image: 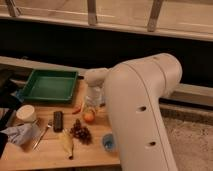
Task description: Place apple in table surface
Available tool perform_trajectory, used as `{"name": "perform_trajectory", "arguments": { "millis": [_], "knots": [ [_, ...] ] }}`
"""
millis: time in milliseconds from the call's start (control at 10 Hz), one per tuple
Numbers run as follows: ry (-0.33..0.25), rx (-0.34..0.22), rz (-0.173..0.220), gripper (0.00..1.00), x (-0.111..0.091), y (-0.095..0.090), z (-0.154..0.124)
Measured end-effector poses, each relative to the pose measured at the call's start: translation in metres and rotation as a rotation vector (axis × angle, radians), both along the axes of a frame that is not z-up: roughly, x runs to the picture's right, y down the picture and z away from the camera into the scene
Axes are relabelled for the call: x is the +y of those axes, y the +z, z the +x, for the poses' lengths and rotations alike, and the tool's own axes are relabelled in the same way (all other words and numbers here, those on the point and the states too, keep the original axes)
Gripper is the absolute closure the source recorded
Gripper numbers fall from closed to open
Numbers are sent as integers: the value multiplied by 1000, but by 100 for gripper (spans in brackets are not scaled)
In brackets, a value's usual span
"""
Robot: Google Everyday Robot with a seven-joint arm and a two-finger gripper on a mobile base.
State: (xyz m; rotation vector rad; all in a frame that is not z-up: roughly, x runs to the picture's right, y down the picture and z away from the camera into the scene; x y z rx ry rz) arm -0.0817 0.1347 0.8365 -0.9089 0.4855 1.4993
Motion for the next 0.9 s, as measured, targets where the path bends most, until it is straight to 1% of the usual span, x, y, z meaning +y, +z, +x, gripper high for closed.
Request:
{"name": "perform_trajectory", "arguments": {
  "millis": [200, 900],
  "knots": [
    [10, -25, 3, 20, -2, -2, -1],
    [8, -28, 2, 20, -2, -2, -3]
  ]
}}
